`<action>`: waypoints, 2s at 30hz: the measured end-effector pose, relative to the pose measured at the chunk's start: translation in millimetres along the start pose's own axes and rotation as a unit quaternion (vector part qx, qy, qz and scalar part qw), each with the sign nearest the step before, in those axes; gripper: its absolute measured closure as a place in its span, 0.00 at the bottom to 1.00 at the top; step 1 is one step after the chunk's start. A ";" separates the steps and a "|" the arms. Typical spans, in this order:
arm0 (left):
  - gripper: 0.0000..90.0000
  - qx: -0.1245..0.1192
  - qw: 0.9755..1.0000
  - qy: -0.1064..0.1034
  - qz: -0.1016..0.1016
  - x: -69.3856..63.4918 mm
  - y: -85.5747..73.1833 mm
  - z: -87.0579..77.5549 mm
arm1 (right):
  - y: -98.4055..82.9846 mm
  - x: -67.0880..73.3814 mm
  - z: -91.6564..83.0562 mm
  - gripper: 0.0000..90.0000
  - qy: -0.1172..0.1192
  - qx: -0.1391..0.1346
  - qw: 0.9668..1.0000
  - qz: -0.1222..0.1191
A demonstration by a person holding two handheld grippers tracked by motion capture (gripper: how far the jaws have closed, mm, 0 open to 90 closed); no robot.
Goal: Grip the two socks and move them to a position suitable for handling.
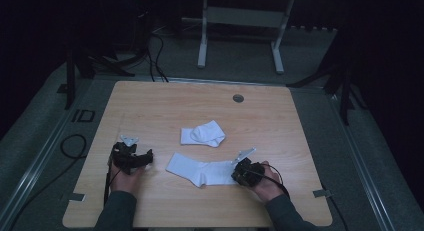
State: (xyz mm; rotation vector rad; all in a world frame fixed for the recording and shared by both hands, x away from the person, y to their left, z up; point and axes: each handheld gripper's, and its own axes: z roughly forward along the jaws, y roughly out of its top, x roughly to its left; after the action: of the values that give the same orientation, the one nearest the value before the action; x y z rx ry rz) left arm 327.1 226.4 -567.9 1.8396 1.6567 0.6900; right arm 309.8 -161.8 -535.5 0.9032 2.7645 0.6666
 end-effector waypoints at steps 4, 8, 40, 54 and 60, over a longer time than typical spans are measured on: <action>0.16 0.000 1.000 0.000 0.000 0.0 0.0 0.0 | 3.3 6.7 2.0 0.94 0.006 -0.003 1.000 -0.007; 0.16 0.000 1.000 0.000 0.000 0.0 0.0 0.0 | 5.4 10.3 2.1 0.92 0.008 -0.001 1.000 -0.013; 0.16 0.000 1.000 0.000 0.000 0.0 0.0 0.0 | 101.1 -24.9 32.2 1.00 -0.080 -0.054 0.995 -0.022; 0.16 0.000 1.000 -0.002 0.002 -0.4 0.2 0.2 | 105.1 -37.4 59.9 1.00 -0.067 -0.030 0.997 -0.007; 0.16 -0.001 1.000 -0.002 0.002 -0.4 0.2 0.3 | 100.2 -31.8 56.7 1.00 -0.056 -0.027 0.998 -0.016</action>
State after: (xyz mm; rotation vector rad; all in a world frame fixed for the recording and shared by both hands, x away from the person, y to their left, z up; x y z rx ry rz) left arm 327.4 226.0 -568.0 1.8424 1.6502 0.6875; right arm 403.7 -88.0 -539.6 0.8548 2.6428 0.6614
